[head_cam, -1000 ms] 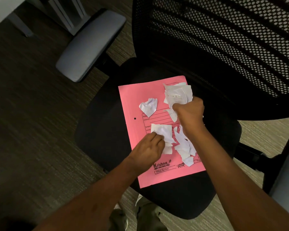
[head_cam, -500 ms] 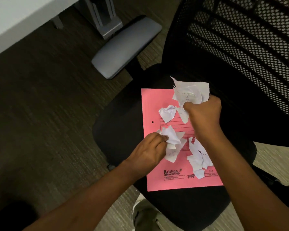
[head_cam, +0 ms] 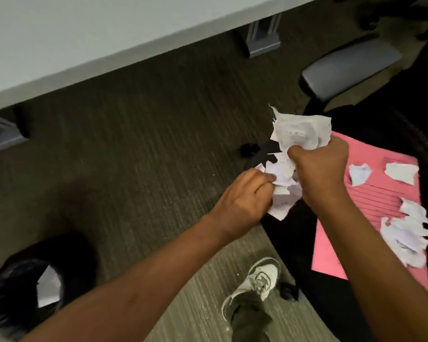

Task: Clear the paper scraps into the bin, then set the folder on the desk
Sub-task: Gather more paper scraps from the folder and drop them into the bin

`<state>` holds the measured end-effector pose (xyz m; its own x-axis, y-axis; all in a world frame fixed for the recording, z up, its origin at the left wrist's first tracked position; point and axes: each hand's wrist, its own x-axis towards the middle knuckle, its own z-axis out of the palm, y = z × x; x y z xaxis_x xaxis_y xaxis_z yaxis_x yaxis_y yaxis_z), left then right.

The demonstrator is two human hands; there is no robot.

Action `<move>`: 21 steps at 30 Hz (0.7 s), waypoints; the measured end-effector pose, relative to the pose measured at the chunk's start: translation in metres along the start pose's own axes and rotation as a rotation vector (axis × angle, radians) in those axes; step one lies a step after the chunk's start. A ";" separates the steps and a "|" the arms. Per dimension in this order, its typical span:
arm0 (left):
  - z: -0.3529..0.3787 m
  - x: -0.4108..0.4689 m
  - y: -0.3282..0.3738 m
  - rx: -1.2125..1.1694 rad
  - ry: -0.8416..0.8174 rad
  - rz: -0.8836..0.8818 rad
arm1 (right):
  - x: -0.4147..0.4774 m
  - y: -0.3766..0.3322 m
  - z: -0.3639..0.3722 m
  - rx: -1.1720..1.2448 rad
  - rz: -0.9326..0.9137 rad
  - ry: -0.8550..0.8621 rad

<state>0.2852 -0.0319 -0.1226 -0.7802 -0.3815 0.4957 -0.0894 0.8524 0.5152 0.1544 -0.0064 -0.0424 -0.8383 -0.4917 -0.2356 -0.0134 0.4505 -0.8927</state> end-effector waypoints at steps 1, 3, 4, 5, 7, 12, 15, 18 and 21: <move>-0.019 -0.015 -0.009 0.026 0.000 -0.009 | -0.015 -0.005 0.019 -0.005 -0.016 -0.027; -0.057 -0.046 -0.026 0.066 0.010 -0.028 | -0.046 -0.016 0.059 -0.014 -0.035 -0.083; -0.077 -0.064 -0.034 0.079 0.019 -0.039 | -0.061 -0.019 0.080 -0.025 -0.042 -0.106; -0.095 -0.082 -0.042 0.094 0.030 -0.050 | -0.076 -0.023 0.101 -0.043 -0.053 -0.128; -0.133 -0.120 -0.059 0.140 0.058 -0.074 | -0.106 -0.027 0.145 -0.102 -0.090 -0.173; -0.219 -0.225 -0.097 0.269 0.094 -0.182 | -0.182 -0.029 0.258 -0.184 -0.172 -0.288; -0.259 -0.295 -0.116 0.357 0.088 -0.287 | -0.231 -0.023 0.324 -0.214 -0.194 -0.386; -0.291 -0.363 -0.131 0.417 0.091 -0.394 | -0.278 -0.015 0.382 -0.248 -0.212 -0.487; -0.313 -0.428 -0.142 0.428 0.111 -0.513 | -0.319 -0.003 0.433 -0.294 -0.224 -0.573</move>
<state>0.8251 -0.1014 -0.1887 -0.5076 -0.7903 0.3432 -0.6864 0.6117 0.3933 0.6577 -0.1736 -0.1313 -0.3783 -0.8772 -0.2955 -0.3690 0.4357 -0.8210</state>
